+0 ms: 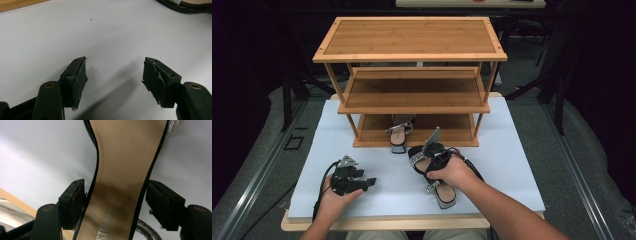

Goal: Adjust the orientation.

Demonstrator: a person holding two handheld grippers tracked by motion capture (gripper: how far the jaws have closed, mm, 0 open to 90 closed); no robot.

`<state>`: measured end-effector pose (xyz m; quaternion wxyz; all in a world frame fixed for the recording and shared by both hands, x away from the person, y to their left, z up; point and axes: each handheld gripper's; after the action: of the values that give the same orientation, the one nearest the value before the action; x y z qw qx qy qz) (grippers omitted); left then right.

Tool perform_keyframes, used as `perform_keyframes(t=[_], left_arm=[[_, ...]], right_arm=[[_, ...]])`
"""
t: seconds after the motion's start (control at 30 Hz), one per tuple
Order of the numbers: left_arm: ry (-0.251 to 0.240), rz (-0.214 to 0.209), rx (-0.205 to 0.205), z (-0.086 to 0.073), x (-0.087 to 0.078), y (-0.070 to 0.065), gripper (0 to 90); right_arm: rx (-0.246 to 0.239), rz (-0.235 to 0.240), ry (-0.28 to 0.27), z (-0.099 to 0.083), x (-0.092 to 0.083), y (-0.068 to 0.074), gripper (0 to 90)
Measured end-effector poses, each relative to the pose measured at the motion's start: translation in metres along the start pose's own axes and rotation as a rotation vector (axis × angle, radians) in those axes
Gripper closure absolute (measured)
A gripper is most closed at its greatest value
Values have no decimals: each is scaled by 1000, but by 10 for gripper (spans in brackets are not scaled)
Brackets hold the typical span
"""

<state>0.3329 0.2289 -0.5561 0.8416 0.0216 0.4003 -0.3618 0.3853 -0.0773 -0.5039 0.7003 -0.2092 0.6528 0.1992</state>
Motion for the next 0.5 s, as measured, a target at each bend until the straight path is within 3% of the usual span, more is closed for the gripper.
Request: perform_keyframes(t=[0.17,0.23,0.33,0.37,0.4,0.5], left_arm=[[-3,4,-2,0,0,0,353],[-4,-1,-2,0,0,1,357],[-6,2,-5,-1,-1,2,363],[-7,4,-10,-1,-2,2,363],[-6,5,-8,-1,-2,3,363],[-8,8,-14,-1,-2,4,363]], right_arm=[[28,41,30,2,5,-4,344],[-3,60,24,0,5,-6,361],[-12,-8,22,-6,2,-11,402],[2,-1,31,-8,1,-14,414],[-18,20,22,-9,2,-18,417],[-18,13,21,-14,1,-24,420]])
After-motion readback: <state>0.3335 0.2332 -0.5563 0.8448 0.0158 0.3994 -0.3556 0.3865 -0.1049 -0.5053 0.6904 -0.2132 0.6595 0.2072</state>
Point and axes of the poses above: each handheld gripper's, and its own axes: x roughly forward along the jaws, z roughly out of its top, y roughly to its left, and after that the axes turned 7 degrees about -z, right-handed
